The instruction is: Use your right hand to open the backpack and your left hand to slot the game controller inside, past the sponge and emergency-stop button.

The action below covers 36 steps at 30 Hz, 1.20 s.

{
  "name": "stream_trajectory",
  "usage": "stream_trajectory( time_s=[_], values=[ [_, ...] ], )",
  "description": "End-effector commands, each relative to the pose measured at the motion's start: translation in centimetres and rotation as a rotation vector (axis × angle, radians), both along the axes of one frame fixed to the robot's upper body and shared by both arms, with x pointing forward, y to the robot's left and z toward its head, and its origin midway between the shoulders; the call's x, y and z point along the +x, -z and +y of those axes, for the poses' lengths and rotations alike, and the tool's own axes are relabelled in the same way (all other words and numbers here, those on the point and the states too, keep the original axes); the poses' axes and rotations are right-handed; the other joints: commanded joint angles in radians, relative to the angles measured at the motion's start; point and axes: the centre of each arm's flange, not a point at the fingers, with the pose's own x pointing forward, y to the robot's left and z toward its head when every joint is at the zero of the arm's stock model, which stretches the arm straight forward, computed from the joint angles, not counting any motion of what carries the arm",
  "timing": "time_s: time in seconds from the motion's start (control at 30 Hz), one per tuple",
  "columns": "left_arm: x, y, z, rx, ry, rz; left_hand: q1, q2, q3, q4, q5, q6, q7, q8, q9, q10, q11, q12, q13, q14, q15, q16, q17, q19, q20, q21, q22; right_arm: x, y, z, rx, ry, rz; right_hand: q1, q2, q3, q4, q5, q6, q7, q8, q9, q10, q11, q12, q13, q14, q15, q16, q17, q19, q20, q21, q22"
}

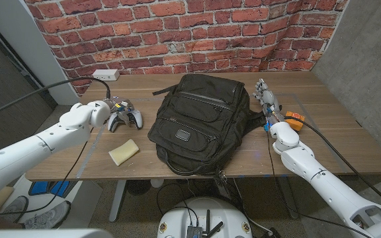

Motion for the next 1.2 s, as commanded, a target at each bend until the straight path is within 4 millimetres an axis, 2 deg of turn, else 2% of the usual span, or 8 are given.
stream_trajectory(
  time_s=[0.03, 0.37, 0.87, 1.2],
  values=[
    [-0.4, -0.4, -0.5, -0.011, 0.008, -0.045, 0.017, 0.026, -0.014, 0.001, 0.008, 0.057, -0.005, 0.013, 0.005, 0.046, 0.000, 0.003, 0.001, 0.040, -0.168, 0.007, 0.004, 0.014, -0.163, -0.002, 0.003, 0.0, -0.1, -0.1, -0.002, 0.000, -0.003, -0.004, 0.043, 0.002, -0.009, 0.000, 0.007, -0.001, 0.003, 0.001, 0.005, 0.001, 0.003, 0.001, 0.004, -0.010, 0.008, 0.001, 0.010, -0.003, -0.004, 0.004],
    [-1.8, -0.9, -0.6, -0.023, 0.000, -0.071, 0.038, 0.049, -0.033, 0.003, 0.012, 0.123, -0.008, 0.002, 0.000, 0.114, -0.001, 0.000, 0.003, 0.105, -0.173, 0.012, 0.007, 0.026, -0.160, -0.001, 0.003, -0.1, -0.5, -0.2, -0.009, -0.004, -0.010, -0.005, 0.044, 0.003, -0.010, 0.000, 0.008, -0.002, 0.003, 0.001, 0.006, 0.001, 0.003, 0.001, 0.004, -0.010, 0.008, 0.000, 0.011, -0.003, -0.004, 0.004],
    [-3.2, -1.7, -0.7, -0.032, -0.003, -0.065, 0.042, 0.058, -0.038, 0.005, 0.014, 0.140, -0.009, -0.004, 0.001, 0.117, -0.003, -0.008, 0.003, 0.121, -0.174, 0.010, 0.005, 0.032, -0.160, 0.000, 0.003, -0.9, -0.5, 0.0, -0.023, -0.008, -0.015, -0.004, 0.045, 0.004, -0.011, 0.000, 0.012, 0.000, 0.004, 0.001, 0.007, 0.002, 0.003, 0.001, 0.004, -0.009, 0.009, -0.001, 0.012, -0.004, -0.004, 0.004],
    [-4.4, -2.4, -1.1, -0.032, 0.013, -0.081, 0.050, 0.075, -0.044, 0.005, 0.016, 0.171, -0.008, -0.011, 0.002, 0.150, -0.003, -0.007, 0.005, 0.152, -0.176, 0.010, 0.005, 0.048, -0.158, 0.002, 0.004, -2.0, -0.7, 0.2, -0.039, -0.004, -0.032, -0.004, 0.046, 0.004, -0.011, 0.000, 0.013, 0.000, 0.004, 0.001, 0.007, 0.002, 0.003, 0.001, 0.004, -0.010, 0.010, -0.002, 0.012, -0.004, -0.004, 0.004]
  ],
)
